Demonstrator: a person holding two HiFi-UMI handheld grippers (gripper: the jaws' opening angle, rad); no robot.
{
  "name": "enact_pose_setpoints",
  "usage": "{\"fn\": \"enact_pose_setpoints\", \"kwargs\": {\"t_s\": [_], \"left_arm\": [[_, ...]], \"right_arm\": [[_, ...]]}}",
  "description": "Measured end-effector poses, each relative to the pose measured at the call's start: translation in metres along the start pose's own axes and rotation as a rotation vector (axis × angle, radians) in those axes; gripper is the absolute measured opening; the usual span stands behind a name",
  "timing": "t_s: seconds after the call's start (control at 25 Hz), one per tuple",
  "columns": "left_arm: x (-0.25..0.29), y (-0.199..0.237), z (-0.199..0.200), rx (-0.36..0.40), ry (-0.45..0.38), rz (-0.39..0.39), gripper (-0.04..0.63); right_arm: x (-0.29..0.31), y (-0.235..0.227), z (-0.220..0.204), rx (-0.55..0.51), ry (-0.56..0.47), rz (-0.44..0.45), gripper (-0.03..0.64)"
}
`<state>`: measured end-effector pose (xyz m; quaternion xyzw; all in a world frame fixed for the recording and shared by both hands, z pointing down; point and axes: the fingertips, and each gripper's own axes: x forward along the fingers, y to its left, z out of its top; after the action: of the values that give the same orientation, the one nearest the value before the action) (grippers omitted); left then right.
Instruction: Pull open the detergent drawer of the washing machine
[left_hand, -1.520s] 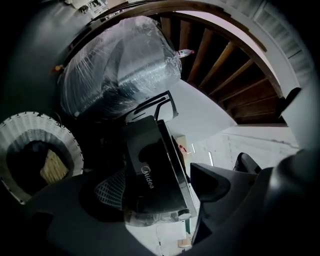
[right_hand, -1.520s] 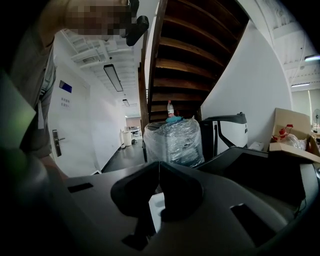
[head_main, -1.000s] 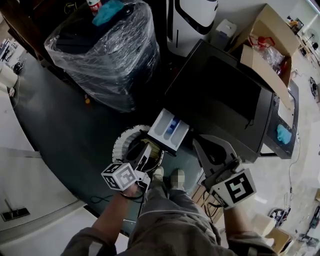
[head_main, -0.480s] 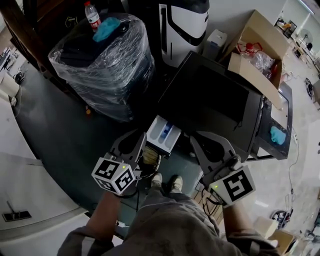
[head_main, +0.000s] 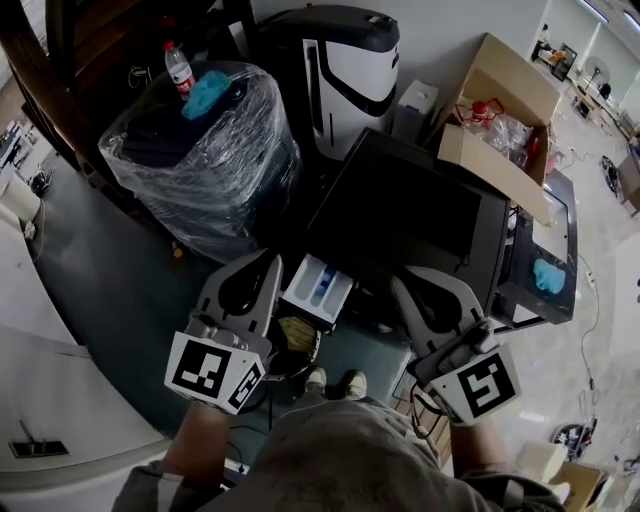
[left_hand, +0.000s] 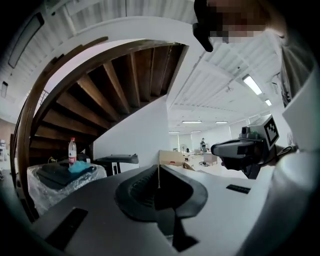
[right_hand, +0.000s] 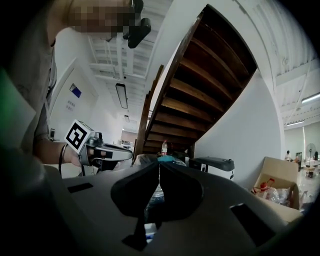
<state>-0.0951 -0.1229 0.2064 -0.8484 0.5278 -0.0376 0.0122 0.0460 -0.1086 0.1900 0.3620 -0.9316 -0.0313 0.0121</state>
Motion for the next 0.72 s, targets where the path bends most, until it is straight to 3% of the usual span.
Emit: {"fn": "enact_pose_setpoints", "kwargs": {"t_s": [0.28,0.44,0.72], "left_arm": [[-0.004,-0.005,0.021,0.081,0.006,0.004,0.023],[-0.006,-0.008,0.024,0.083,0.004,-0.002,0.023],[-0.003,-0.015,0.024,0.069,-0.001,-0.006,0.023]], "right_arm": [[-0.022,-0.003,0.037,0.061,-0.089,0.005,0.031],[-0.033,-0.013,0.042,-0.027,-0.072,-0.057,0.031],[-0.034,-0.018,0.035,-0.048,-0.053,-0.101,0.031]]}}
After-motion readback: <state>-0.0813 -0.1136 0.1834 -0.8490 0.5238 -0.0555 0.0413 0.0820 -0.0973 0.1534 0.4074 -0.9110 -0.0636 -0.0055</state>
